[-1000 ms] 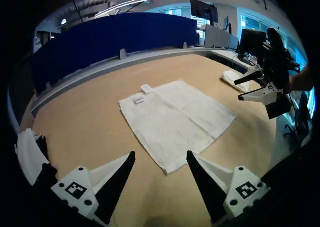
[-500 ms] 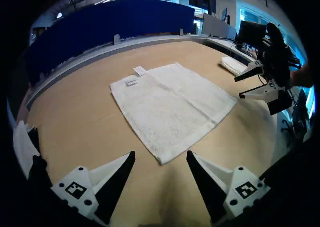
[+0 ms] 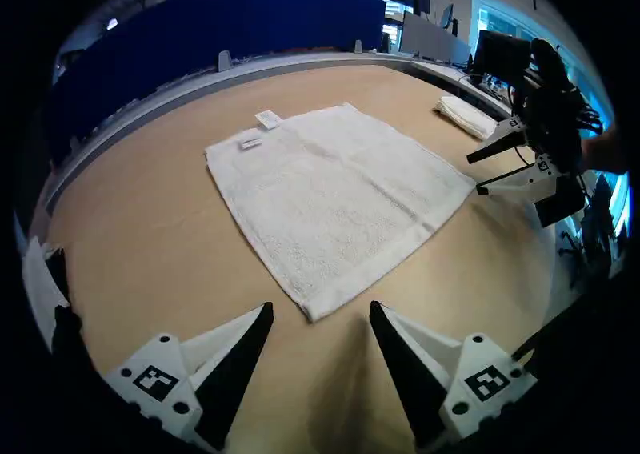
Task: Fold towel
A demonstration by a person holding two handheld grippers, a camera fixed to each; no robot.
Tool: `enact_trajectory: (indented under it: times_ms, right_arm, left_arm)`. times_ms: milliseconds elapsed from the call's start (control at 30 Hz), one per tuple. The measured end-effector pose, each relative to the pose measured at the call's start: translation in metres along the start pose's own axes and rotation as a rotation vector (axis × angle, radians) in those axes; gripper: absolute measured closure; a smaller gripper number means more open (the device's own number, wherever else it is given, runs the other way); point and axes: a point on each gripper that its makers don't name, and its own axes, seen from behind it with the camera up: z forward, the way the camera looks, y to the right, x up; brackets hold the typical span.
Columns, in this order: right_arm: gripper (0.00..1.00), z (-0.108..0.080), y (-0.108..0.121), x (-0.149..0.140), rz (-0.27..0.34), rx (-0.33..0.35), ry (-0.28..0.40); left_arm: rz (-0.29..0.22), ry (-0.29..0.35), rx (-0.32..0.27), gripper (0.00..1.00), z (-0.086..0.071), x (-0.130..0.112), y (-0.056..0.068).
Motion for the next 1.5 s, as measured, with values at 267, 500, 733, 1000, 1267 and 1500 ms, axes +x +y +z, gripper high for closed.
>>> enact_trajectory:
  times_ms: [267,500,733,1000,1267,1500]
  right_arm:
    - [0.32,0.003,-0.002,-0.007,0.004,0.010,-0.019]
    - [0.42,0.004,-0.004,-0.012,0.013,0.020,-0.036]
    - [0.56,0.005,-0.008,-0.013,0.028,0.038,-0.045]
    - [0.65,0.006,-0.007,-0.012,0.039,0.037,-0.050]
    - [0.70,0.006,-0.006,-0.011,0.035,0.036,-0.050]
    - [0.81,0.006,-0.004,-0.008,0.042,0.032,-0.043]
  left_arm:
    - [0.011,-0.018,0.014,0.26,0.005,-0.003,-0.002]
    - [0.018,-0.023,0.032,0.33,0.006,-0.003,-0.004]
    - [0.005,-0.030,0.047,0.46,0.005,-0.003,-0.008]
    - [0.021,-0.041,0.040,0.58,0.006,-0.003,-0.005]
    - [0.037,-0.046,0.028,0.70,0.005,-0.001,-0.001]
    - [0.039,-0.048,0.042,0.85,0.004,-0.003,-0.002]
